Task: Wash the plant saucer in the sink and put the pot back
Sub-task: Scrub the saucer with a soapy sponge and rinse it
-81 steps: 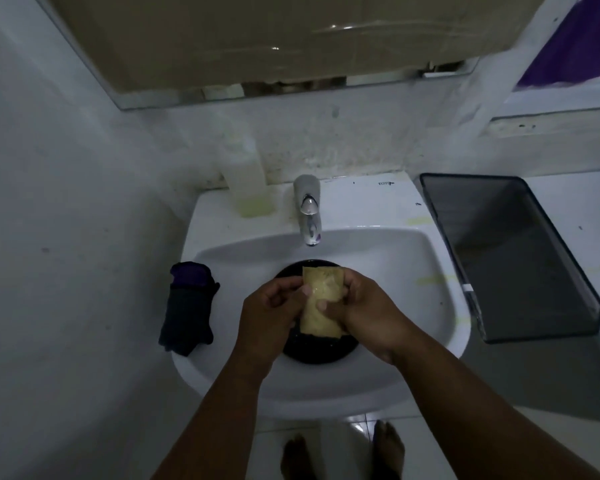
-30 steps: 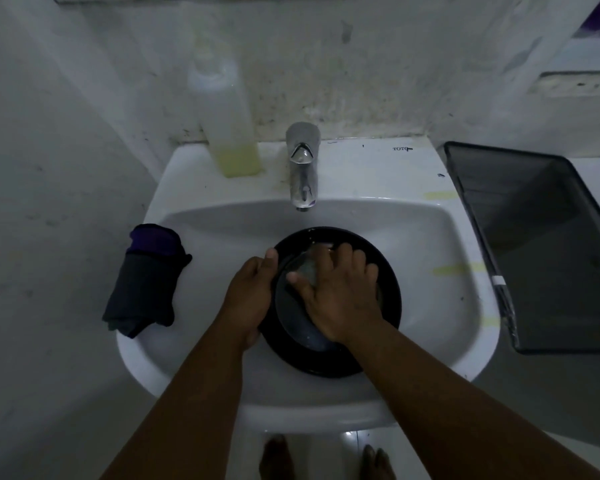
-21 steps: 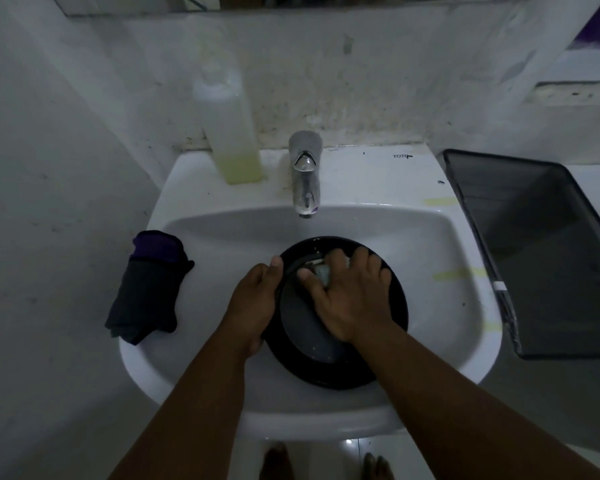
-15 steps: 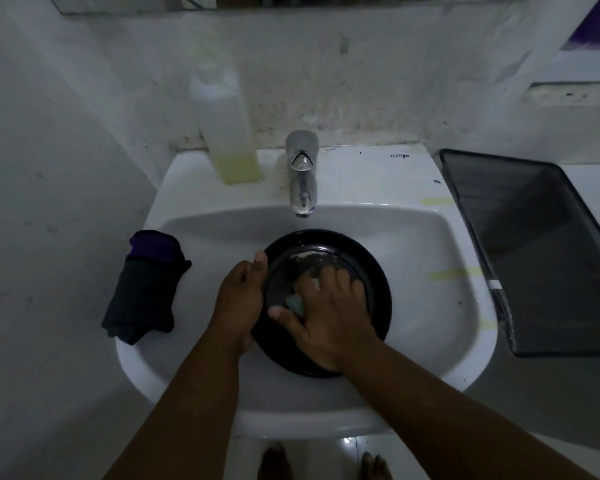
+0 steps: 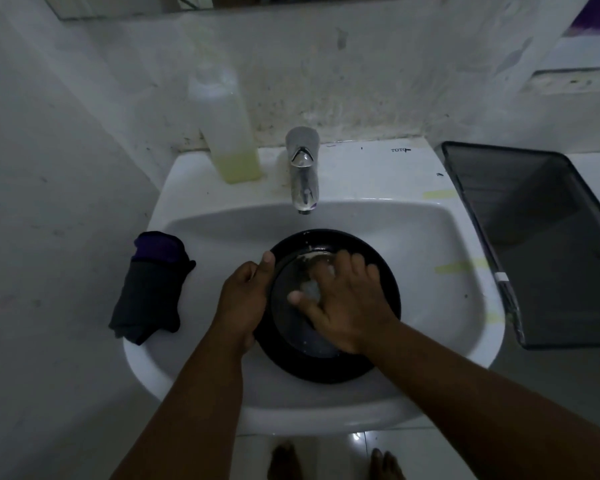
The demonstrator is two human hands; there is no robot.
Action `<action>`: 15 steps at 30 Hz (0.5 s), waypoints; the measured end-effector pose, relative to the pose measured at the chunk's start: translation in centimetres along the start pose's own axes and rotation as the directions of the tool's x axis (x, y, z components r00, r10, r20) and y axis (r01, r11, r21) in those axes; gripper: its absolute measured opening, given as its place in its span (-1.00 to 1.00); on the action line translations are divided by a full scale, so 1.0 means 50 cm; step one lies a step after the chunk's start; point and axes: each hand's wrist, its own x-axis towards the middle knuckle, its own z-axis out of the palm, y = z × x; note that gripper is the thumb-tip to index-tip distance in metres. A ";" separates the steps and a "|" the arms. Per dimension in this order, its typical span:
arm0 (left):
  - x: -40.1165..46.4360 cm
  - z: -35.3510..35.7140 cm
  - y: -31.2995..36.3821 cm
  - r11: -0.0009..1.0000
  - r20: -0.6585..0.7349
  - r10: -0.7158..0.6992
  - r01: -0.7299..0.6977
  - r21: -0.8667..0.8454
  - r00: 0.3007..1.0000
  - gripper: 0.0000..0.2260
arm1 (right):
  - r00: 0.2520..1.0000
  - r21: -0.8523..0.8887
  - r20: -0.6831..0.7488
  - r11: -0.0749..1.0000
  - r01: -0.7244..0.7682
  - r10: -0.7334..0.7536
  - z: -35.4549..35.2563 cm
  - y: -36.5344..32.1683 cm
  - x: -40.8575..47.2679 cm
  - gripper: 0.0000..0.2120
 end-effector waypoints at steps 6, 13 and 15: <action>0.002 0.007 -0.004 0.999 -0.061 -0.014 0.011 -0.036 0.998 -0.47 | 0.999 0.037 0.047 0.999 -0.013 0.011 0.010 -0.023 0.023 -0.29; 0.008 -0.010 -0.007 0.997 -0.031 -0.031 0.029 -0.073 0.999 -0.27 | 0.975 -0.060 0.060 0.975 0.216 -0.212 -0.005 0.021 -0.006 -0.39; 0.002 -0.003 -0.004 0.997 -0.005 -0.035 0.034 -0.064 0.999 -0.29 | 0.993 -0.099 0.028 0.988 0.115 -0.112 -0.013 0.036 0.028 -0.40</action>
